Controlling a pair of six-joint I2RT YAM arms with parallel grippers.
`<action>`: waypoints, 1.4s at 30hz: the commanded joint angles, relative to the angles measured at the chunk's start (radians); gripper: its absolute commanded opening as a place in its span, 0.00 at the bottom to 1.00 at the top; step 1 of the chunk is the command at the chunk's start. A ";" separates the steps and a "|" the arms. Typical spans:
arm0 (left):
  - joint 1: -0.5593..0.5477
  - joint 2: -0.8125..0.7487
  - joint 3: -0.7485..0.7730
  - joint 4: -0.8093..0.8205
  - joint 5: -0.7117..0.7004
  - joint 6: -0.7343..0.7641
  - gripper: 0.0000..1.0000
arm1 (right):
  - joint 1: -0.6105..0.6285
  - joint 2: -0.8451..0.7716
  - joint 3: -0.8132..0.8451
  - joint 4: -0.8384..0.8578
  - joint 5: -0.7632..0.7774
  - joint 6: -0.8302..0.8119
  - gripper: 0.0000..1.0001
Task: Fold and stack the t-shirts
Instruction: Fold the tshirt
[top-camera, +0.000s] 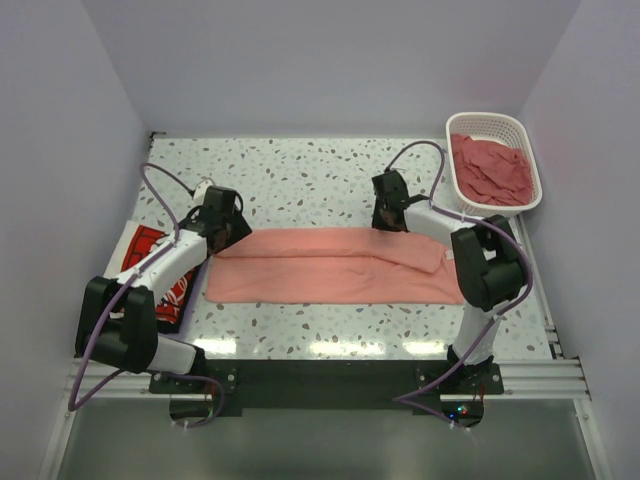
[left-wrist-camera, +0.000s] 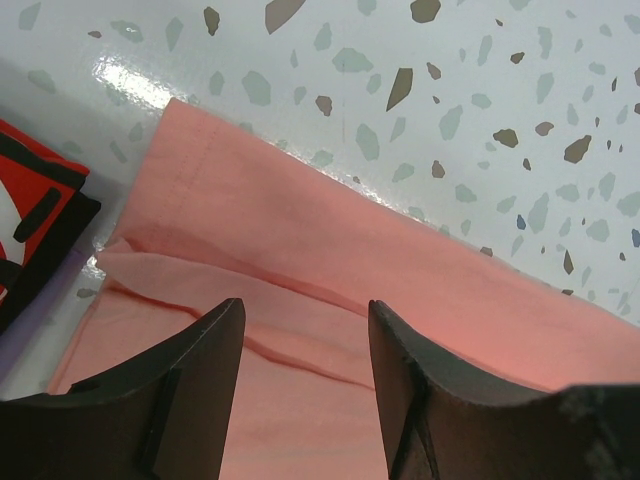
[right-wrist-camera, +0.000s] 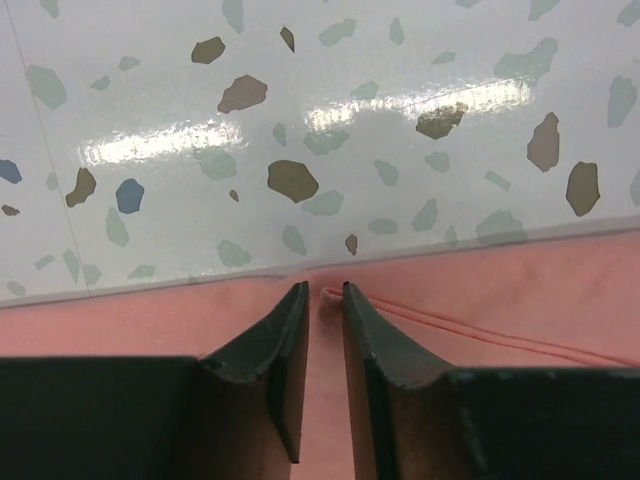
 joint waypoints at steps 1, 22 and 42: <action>-0.007 -0.023 -0.012 0.029 -0.016 0.011 0.57 | 0.007 -0.005 0.037 0.004 0.047 0.000 0.21; -0.007 0.003 -0.023 0.047 -0.005 0.007 0.57 | 0.015 0.019 0.065 -0.029 0.078 -0.043 0.31; -0.007 0.018 -0.028 0.052 -0.009 0.007 0.57 | 0.032 -0.013 0.043 -0.045 0.129 -0.023 0.11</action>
